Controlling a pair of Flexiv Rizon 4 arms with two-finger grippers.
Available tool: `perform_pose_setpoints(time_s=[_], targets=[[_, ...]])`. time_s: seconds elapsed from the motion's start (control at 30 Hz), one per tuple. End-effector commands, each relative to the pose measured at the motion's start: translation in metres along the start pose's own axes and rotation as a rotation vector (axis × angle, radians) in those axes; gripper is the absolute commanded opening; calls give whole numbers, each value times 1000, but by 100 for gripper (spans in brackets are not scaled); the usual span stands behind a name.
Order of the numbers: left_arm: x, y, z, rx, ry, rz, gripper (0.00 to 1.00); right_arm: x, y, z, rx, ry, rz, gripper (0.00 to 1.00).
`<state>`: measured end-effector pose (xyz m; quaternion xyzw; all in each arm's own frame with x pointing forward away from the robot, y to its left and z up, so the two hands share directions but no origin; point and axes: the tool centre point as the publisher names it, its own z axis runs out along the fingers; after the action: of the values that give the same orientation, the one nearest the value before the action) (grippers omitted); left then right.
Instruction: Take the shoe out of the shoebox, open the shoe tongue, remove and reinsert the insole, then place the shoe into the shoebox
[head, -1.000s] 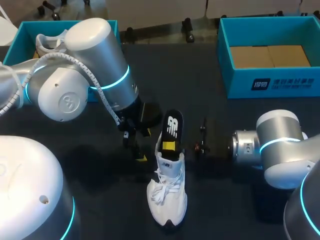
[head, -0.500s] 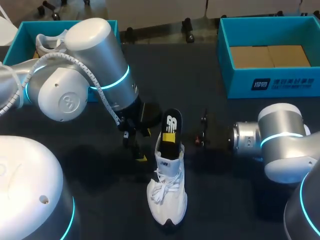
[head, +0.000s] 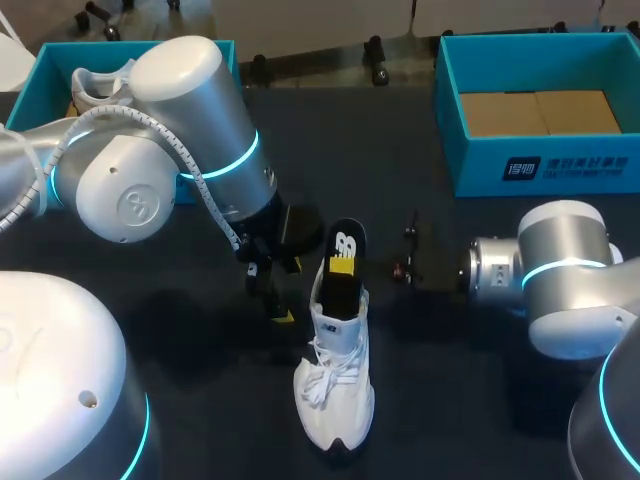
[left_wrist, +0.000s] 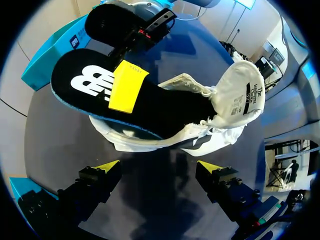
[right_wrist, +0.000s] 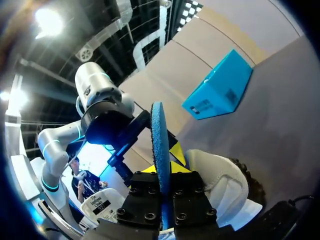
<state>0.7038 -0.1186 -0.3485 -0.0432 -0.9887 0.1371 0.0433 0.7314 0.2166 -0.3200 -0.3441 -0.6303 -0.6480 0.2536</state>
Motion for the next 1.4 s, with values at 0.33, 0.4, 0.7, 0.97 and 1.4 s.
perform_pose_setpoints(time_s=[0.33,0.4,0.7,0.97,1.4], targets=[[0,0,0,-1,-1,0,100,-3,-33,3,16,2,108,0],[0,0,0,-1,-1,0,100,-2,-37,4,18,2,119,0],[0,0,0,-1,-1,0,100,3,-45,4,21,0,128,0],[0,0,0,-1,-1,0,100,10,-24,3,14,-2,43,29],[0,0,0,-1,-1,0,100,0,1,-1,4,3,-4,15]])
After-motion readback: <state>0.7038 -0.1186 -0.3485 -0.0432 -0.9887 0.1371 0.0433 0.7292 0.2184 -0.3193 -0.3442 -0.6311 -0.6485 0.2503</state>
